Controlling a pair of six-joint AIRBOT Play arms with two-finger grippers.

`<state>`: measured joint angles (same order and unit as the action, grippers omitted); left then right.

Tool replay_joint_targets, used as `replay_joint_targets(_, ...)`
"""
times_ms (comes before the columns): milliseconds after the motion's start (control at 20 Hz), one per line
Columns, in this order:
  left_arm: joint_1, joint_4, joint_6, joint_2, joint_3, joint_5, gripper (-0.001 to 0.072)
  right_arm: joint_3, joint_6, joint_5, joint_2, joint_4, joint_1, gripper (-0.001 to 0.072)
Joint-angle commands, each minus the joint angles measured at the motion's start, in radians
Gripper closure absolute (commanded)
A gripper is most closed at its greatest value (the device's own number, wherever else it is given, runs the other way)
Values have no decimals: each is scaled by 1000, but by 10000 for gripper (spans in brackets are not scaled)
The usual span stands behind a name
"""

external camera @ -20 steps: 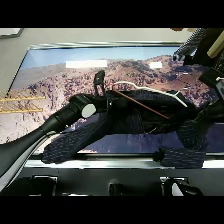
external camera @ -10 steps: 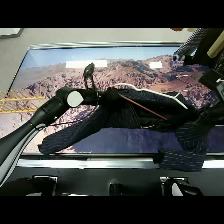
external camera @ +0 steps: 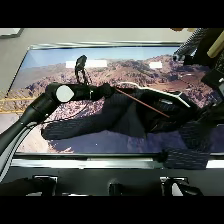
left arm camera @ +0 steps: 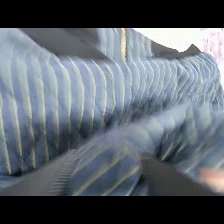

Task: Fold the clothes and pants, and hang the long-sleeved shirts on hangers.

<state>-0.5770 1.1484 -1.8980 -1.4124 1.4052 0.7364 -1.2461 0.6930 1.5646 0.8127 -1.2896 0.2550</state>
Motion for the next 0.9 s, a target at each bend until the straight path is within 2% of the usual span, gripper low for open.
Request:
replay_joint_targets(0, 29, 9, 17, 53, -3, 116, 120, 0, 3, -40, 13, 64, -1, 703)
replay_joint_targets(150, 69, 155, 8, 153, -67, 245, 117, 0, -2, 5, 74, 219, -1, 702)
replay_joint_targets(250, 109, 188, -33, 254, -188, 251, 117, 2, -5, 31, 135, 297, -1, 702)
replay_joint_targets(400, 163, 188, -59, 403, -397, 221, 117, 2, -4, 27, 233, 309, -39, 696)
replay_joint_targets(450, 173, 188, -67, 435, -443, 221, 117, 2, 23, 1, 257, 308, -47, 578)
replay_joint_targets(500, 180, 188, -82, 463, -476, 222, 117, 2, 101, -34, 272, 296, -47, 356)
replay_joint_targets(550, 184, 188, -84, 481, -492, 222, 117, 1, 164, -78, 272, 253, -47, 197)
replay_joint_targets(600, 185, 197, -84, 493, -495, 221, 117, -3, 211, -109, 264, 192, -47, 145)
replay_joint_targets(750, 193, 234, -84, 500, -493, 217, 117, -19, 252, -136, 216, -82, -46, 147)
replay_joint_targets(850, 224, 238, -84, 501, -493, 218, 117, -36, 361, -160, 171, -228, -17, 165)
